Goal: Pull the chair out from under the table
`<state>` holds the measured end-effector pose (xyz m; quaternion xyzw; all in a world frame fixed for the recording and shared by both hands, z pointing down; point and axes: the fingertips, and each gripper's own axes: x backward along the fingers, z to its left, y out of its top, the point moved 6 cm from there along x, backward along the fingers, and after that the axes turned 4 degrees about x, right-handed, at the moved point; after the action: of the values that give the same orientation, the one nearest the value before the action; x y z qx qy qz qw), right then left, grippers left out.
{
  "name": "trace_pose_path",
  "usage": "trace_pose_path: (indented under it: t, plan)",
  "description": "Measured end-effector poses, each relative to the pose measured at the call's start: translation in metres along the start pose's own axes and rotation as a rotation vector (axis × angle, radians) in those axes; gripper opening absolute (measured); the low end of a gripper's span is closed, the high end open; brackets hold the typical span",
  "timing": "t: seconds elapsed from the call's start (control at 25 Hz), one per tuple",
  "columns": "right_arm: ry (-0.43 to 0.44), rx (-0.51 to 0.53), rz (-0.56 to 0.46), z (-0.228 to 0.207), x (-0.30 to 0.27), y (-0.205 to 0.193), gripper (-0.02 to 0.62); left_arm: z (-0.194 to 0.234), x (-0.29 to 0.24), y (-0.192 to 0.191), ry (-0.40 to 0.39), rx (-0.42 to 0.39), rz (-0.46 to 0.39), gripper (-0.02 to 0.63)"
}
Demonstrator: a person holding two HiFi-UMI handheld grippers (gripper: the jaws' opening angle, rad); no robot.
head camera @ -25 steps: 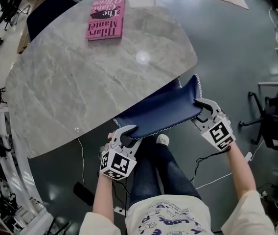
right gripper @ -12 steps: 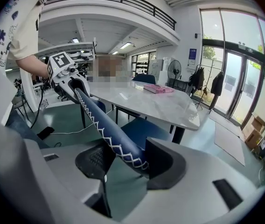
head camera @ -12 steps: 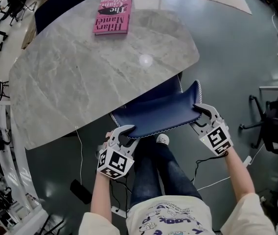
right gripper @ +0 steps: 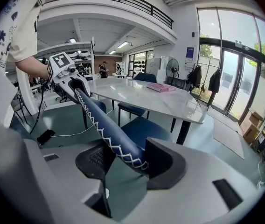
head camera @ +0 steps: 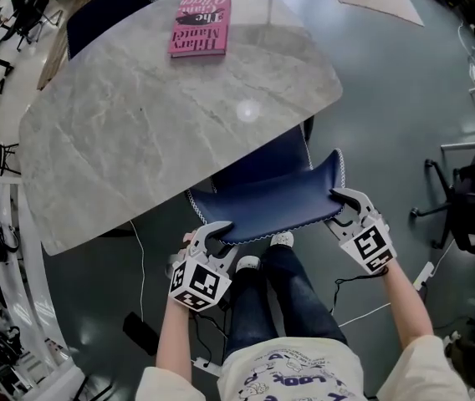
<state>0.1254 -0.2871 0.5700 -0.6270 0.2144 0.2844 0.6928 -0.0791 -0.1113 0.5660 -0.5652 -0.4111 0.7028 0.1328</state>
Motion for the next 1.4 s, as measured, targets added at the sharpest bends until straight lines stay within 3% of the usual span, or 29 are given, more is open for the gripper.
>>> trace_pose_path:
  t: [0.8,1.4]
  plan:
    - [-0.054,-0.086,0.073,0.138,0.044,-0.015,0.206,-0.07,0.073,-0.069,-0.107,-0.071,0.015,0.124]
    - [-0.058,-0.095,0.077,0.212,0.079,-0.032,0.202,-0.131,0.112,-0.106,-0.109,-0.079,0.043,0.124]
